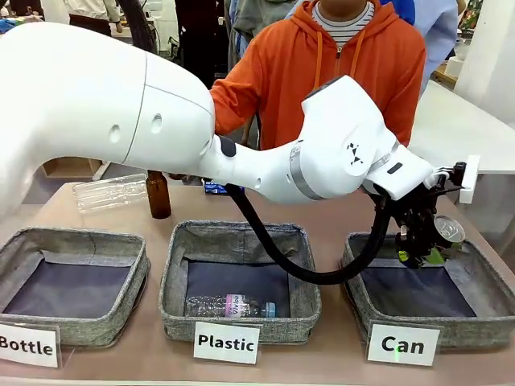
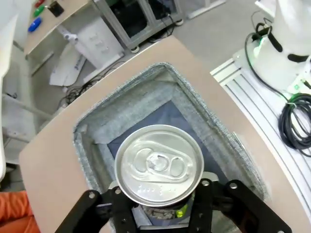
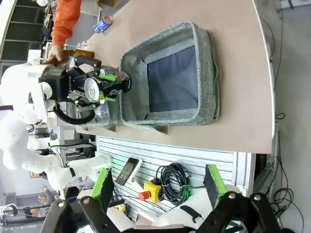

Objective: Sort the can waste into the basket.
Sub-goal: Pick up the can waste from the table and place it in the right Fabric basket.

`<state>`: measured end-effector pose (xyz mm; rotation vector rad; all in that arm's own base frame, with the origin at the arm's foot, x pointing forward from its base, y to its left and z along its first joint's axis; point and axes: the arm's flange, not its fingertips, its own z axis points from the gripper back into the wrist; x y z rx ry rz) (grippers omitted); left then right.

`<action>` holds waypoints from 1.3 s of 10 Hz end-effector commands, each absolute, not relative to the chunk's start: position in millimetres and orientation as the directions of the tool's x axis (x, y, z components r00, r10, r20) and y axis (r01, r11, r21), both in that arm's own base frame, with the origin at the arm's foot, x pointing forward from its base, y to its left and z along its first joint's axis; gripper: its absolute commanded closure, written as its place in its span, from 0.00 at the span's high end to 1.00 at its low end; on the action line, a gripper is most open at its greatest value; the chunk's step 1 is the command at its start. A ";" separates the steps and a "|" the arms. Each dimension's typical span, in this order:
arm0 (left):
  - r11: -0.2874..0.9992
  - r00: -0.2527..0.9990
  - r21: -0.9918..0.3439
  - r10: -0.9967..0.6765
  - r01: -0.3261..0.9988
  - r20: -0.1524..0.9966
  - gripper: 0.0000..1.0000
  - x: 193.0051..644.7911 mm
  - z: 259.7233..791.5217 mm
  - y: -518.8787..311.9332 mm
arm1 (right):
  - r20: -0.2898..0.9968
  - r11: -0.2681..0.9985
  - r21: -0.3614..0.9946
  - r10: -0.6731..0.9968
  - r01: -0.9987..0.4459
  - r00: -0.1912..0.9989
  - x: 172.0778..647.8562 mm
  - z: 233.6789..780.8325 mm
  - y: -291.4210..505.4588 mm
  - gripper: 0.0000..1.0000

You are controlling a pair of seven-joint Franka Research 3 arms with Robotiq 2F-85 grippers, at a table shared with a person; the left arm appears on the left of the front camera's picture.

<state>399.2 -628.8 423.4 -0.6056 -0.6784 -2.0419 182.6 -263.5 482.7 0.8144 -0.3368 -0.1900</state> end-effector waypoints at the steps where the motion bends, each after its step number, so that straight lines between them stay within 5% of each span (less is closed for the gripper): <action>1: -0.481 -0.510 0.237 -0.582 0.844 0.633 1.00 398.0 428.8 -631.3 | 0.213 0.674 0.737 -0.295 0.045 0.931 183.8 483.6 -262.0 1.00; 2: -0.482 -0.512 0.237 -0.585 0.843 0.629 0.95 397.5 428.5 -631.2 | 0.213 0.674 0.737 -0.295 0.045 0.931 183.8 483.6 -262.0 1.00; 8: -0.466 -0.442 0.147 -0.622 0.872 0.647 1.00 392.8 435.0 -612.2 | 0.215 0.660 0.751 -0.281 0.027 0.935 183.2 483.4 -262.7 1.00; 13: -0.403 -0.409 0.161 -0.667 0.901 0.622 1.00 355.4 475.9 -484.4 | 0.213 0.566 0.822 -0.209 -0.060 0.955 219.4 487.1 -169.6 1.00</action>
